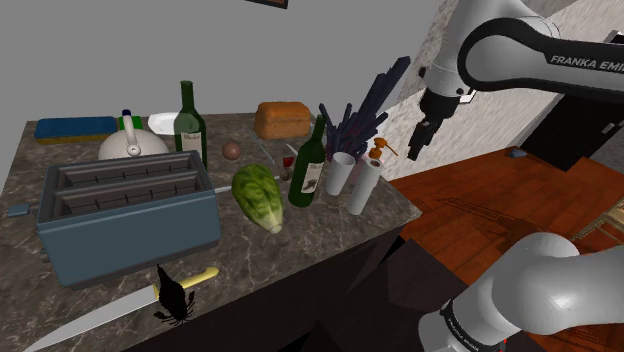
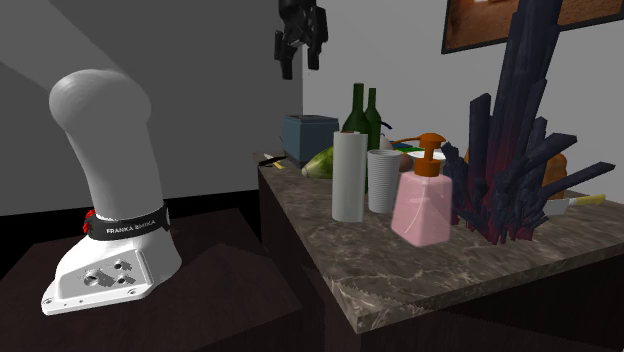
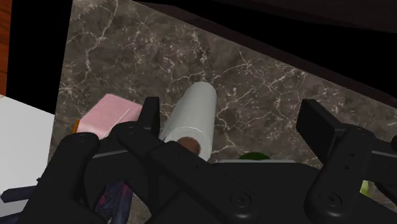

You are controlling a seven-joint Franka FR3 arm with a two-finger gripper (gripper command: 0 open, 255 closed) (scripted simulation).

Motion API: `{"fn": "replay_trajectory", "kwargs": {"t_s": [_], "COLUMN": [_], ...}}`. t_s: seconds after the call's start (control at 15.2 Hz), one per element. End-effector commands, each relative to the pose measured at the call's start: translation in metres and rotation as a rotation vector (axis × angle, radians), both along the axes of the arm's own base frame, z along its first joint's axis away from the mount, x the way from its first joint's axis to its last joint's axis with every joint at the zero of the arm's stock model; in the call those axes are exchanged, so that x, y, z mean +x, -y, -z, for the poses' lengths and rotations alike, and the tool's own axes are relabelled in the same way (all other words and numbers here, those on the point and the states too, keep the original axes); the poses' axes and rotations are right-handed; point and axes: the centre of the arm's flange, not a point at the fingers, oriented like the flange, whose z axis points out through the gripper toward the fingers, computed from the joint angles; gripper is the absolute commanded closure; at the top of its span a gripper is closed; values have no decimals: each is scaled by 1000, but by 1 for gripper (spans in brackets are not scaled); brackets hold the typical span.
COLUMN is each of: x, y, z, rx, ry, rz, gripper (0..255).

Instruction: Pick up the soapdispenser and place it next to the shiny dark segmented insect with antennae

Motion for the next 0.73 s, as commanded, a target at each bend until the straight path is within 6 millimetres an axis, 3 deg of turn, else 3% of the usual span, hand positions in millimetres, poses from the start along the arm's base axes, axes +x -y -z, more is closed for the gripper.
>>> {"fn": "replay_trajectory", "kwargs": {"t_s": [0.0, 0.66], "x": [19, 109], "y": [15, 92], "z": [11, 64], "rx": [-10, -56], "ry": [-1, -10], "rz": [5, 33], "gripper": [0, 0]}}
